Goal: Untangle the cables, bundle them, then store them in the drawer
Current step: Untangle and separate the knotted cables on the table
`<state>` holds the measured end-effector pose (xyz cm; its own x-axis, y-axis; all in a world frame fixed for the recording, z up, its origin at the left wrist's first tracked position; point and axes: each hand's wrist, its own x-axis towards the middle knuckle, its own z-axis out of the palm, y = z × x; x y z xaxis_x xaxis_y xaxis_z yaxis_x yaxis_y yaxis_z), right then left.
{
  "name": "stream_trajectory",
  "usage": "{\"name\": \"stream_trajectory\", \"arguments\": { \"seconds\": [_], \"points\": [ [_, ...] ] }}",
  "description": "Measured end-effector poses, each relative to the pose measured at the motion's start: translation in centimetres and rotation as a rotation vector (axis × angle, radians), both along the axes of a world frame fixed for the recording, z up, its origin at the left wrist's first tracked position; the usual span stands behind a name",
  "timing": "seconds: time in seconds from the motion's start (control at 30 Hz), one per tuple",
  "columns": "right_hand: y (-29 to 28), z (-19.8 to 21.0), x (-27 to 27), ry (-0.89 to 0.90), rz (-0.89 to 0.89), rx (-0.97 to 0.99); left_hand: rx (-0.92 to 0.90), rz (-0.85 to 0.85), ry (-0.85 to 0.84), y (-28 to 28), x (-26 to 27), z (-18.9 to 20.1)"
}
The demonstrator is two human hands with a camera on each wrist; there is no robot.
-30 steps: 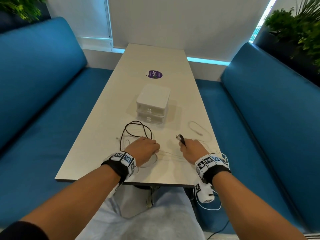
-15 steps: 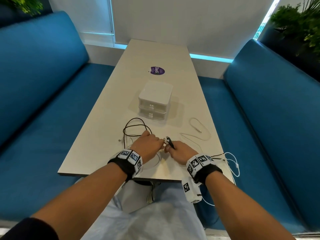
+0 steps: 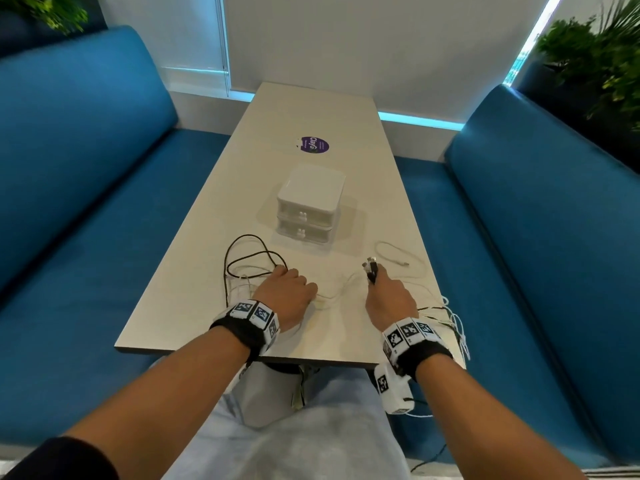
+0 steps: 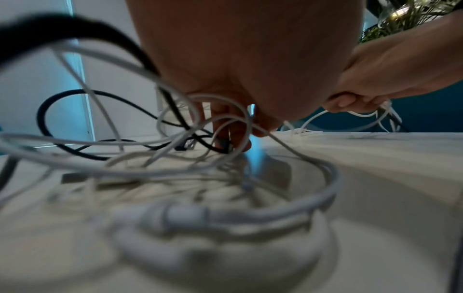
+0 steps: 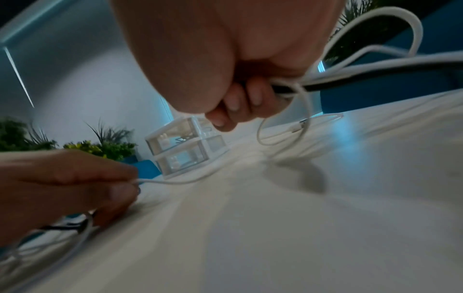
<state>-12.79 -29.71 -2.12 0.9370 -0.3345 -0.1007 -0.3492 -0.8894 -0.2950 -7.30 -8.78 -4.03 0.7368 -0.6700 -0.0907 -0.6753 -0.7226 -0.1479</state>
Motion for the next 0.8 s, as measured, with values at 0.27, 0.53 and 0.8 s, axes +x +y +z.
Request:
{"name": "stream_trajectory", "arguments": {
  "seconds": [0.27, 0.53, 0.8],
  "points": [
    [1.0, -0.2, 0.2, 0.021, 0.187, 0.331, -0.043, 0.033, 0.037, -1.2, -0.1, 0.4],
    [2.2, -1.1, 0.5, 0.109, 0.295, 0.288, -0.139, 0.047, 0.037, -2.0, -0.3, 0.8],
    [-2.7, -1.3, 0.2, 0.192, 0.084, 0.014, -0.156, 0.039, 0.138, 0.4, 1.1, 0.4]
  ]
}}
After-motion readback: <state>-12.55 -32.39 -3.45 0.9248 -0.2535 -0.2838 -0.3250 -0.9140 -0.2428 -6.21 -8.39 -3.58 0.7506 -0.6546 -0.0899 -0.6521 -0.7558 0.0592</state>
